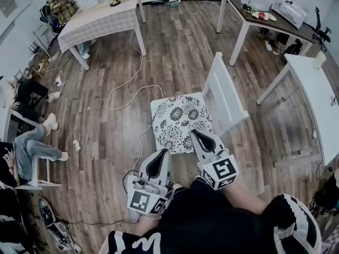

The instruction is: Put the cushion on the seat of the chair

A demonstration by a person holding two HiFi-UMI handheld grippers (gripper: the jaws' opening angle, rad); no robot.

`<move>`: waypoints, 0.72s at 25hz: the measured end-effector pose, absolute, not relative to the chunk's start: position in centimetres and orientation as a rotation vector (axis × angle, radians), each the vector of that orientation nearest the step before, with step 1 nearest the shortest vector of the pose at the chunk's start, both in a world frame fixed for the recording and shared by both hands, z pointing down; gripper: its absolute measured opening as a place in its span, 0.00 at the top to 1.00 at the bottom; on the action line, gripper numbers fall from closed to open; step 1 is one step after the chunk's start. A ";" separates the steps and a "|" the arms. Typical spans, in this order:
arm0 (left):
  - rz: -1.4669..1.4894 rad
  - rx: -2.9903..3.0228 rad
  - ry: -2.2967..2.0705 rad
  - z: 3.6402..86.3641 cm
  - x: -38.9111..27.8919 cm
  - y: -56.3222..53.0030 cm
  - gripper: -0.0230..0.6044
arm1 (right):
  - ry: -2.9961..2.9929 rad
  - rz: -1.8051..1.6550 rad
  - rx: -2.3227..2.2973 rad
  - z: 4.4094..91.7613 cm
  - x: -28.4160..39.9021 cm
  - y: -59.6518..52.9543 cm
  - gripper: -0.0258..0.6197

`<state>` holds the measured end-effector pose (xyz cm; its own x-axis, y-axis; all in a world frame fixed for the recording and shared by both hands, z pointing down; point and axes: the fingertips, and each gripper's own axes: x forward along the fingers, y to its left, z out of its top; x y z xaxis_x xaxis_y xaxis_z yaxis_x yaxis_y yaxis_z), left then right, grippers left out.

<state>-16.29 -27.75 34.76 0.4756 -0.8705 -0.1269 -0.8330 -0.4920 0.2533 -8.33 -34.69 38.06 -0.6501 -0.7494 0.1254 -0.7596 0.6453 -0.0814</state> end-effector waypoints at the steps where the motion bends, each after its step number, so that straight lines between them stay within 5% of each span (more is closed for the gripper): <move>1: -0.360 2.577 -1.481 34.4 -16.3 -27.6 0.94 | -2.784 0.179 1.281 37.6 -8.5 -34.5 0.92; 18: -0.406 2.696 -1.409 31.6 -17.1 -24.9 0.94 | -2.850 0.136 1.333 35.2 -10.5 -30.4 0.92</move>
<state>-17.15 -24.90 31.56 0.5441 -0.8151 -0.1989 -0.7958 -0.5765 0.1855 -10.48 -30.37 35.23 -0.6418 -0.7663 0.0295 -0.7656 0.6381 -0.0817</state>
